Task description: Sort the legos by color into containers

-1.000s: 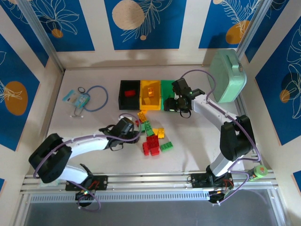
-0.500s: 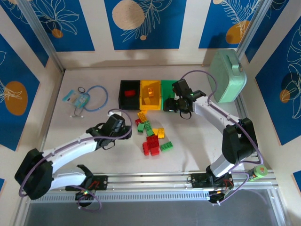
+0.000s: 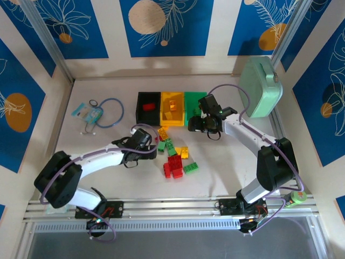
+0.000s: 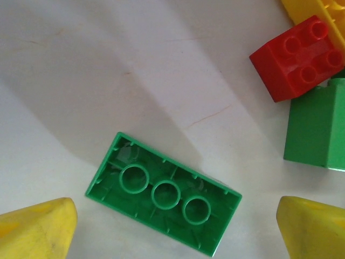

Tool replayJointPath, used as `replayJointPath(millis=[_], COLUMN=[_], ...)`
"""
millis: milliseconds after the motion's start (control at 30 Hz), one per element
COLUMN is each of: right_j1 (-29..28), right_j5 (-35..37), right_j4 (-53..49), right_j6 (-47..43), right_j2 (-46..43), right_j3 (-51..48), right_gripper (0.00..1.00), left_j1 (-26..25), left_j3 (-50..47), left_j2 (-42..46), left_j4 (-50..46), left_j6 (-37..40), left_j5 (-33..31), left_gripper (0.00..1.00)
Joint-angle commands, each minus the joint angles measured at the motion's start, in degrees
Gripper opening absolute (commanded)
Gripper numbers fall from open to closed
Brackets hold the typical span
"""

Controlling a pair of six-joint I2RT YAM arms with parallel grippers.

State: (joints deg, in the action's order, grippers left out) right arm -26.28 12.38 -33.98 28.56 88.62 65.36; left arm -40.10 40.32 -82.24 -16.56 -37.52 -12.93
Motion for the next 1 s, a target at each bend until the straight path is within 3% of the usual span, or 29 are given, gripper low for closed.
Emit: replayJointPath(millis=[0,333,700,967], right_j1=[-0.08,0.71,1.14,1.15], right_j5=[-1.22,-1.52,-1.26,-1.75], right_j4=[0.49,1.63,2.07,2.77], right_j6=[0.76,0.8,0.8,1.38], right_j2=[-0.99,-1.43,-2.53,-2.92], right_j3=[-0.98,-3.28,-5.11,-6.64], right_gripper=[0.72,0.72,0.72,0.72], left_j1=[0.71,2.07,2.99,2.83], left_j3=[2.41,5.28,12.51,12.5], left_j2=[-2.55,-9.42,-14.16,-14.23], left_j4=[0.56,2.62,-0.74,0.9], left_j6=[-2.12,0.29,4.44,5.65], left_j5=[0.83,1.01,3.13,5.69], left_gripper=[0.95,0.89,0.59,0.52])
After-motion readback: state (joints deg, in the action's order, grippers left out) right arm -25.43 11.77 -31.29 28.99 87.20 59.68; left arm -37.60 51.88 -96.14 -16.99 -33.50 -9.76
